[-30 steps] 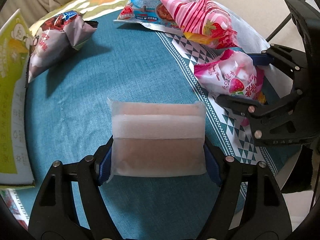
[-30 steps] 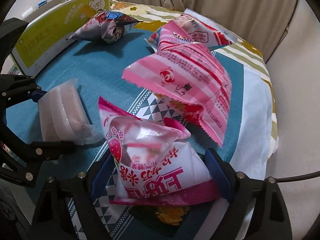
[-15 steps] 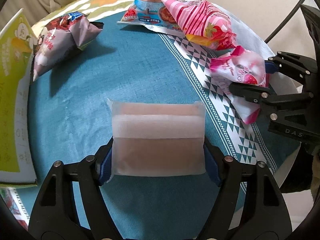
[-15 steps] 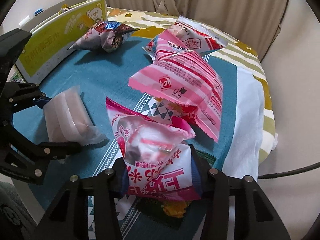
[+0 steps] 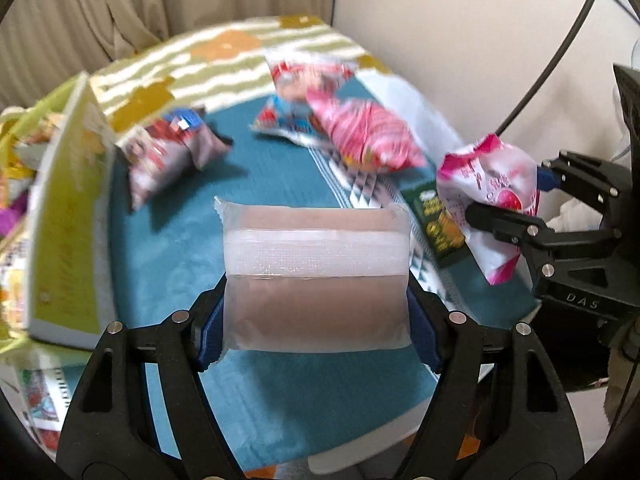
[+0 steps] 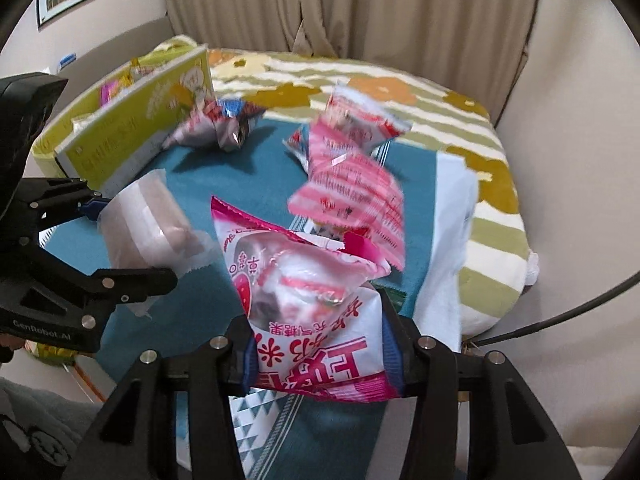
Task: Organize snacks
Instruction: 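Carry both items over the box and open both grippers to drop them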
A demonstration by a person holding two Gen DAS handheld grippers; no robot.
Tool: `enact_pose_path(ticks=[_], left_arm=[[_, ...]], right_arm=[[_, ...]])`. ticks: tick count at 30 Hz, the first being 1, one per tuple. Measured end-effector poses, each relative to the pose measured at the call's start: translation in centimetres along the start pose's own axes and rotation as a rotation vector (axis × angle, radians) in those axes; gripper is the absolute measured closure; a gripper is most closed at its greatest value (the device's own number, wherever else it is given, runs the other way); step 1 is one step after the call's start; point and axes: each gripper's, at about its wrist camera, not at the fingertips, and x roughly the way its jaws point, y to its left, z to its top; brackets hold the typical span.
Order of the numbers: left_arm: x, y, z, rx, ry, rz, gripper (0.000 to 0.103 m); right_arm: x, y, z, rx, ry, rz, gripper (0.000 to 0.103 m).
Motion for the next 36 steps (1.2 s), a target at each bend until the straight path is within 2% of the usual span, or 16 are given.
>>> enact_pose_path(ticks=[5, 9, 16, 19, 27, 30, 36], left_arm=[[-5.0, 0.8, 0.5, -0.043, -0.076, 0.014, 0.031], [-8.5, 3.1, 1.1, -0.092, -0.127, 0.024, 0.031], [-13.1, 9.7, 1.0, -0.167, -0.195, 0.094, 0.031], [-14.7, 13.8, 0.9, -0.201, -0.201, 0.120, 0.031], [-15.2, 24.8, 0.6, -0.253, -0.161, 0.183, 0.031], [-14.2, 28.5, 0.6, -0.262, -0.128, 0.181, 0.031], [-10.4, 34.2, 0.5, -0.259, -0.043, 0.154, 0.031]], right_arm=[[-3.7, 0.8, 1.5, 0.019, -0.037, -0.008, 0.058], [-6.1, 2.6, 3.5, 0.012, -0.064, -0.001, 0.058], [-7.9, 7.9, 8.6, -0.042, -0.131, 0.057, 0.058], [-7.6, 10.9, 11.2, -0.071, -0.160, 0.087, 0.058], [-4.9, 19.0, 18.1, -0.076, -0.198, 0.171, 0.058], [-3.1, 21.5, 20.0, -0.055, -0.186, 0.190, 0.058], [0.8, 25.2, 22.3, -0.009, -0.129, 0.165, 0.058]])
